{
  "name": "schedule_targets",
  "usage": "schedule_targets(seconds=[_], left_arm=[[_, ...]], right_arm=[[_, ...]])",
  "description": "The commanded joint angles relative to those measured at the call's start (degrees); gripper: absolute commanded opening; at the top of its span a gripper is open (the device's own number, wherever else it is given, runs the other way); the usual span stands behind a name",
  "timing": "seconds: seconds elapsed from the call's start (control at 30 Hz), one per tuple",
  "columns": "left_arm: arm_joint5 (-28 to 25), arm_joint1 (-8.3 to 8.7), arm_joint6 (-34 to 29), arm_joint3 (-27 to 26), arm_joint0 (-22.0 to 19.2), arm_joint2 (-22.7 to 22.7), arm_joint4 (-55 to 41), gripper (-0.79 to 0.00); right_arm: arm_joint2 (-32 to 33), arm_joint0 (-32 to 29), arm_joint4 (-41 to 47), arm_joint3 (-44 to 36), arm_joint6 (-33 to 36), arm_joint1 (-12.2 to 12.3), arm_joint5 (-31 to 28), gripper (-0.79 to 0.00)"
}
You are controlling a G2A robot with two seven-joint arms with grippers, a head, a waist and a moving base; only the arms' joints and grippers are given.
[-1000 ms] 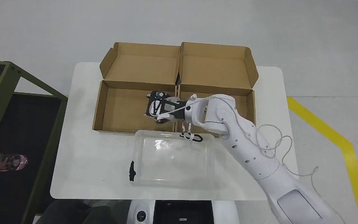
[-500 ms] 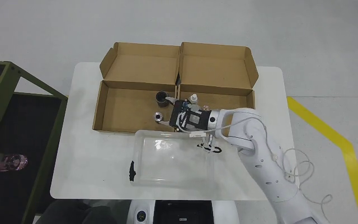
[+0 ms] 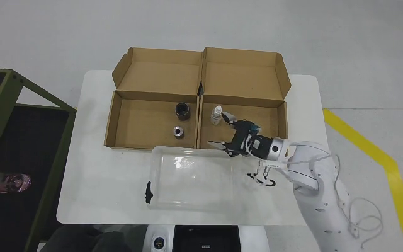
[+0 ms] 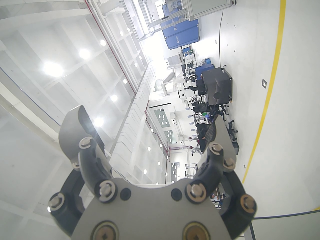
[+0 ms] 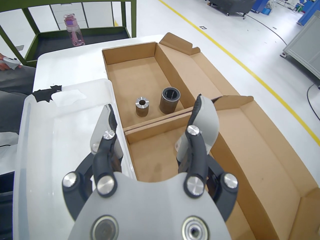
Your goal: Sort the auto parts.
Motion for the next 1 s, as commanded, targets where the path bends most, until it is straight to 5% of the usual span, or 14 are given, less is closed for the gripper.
schedule_targets(seconds=[0.0, 0.2, 0.47, 0.97], left_arm=[[0.0, 0.0, 0.0, 0.0, 0.0, 0.0, 0.0, 0.0], [0.0, 0.0, 0.0, 0.0, 0.0, 0.0, 0.0, 0.0], [0.0, 0.0, 0.0, 0.0, 0.0, 0.0, 0.0, 0.0], [0.0, 0.0, 0.0, 0.0, 0.0, 0.0, 0.0, 0.0]], right_arm=[[1.78, -1.99, -0.32, -0.53, -1.22, 0.33, 0.08, -0.246], [7.8, -7.88, -1.78, -2.98, -5.12, 1.3, 1.08, -0.274], [16.29, -14.93, -4.31, -3.26, -11.37, 2.25, 4.53, -0.16], [25.94, -22.46, -7.66, -2.39, -20.45, 3.41, 6.6, -0.142]])
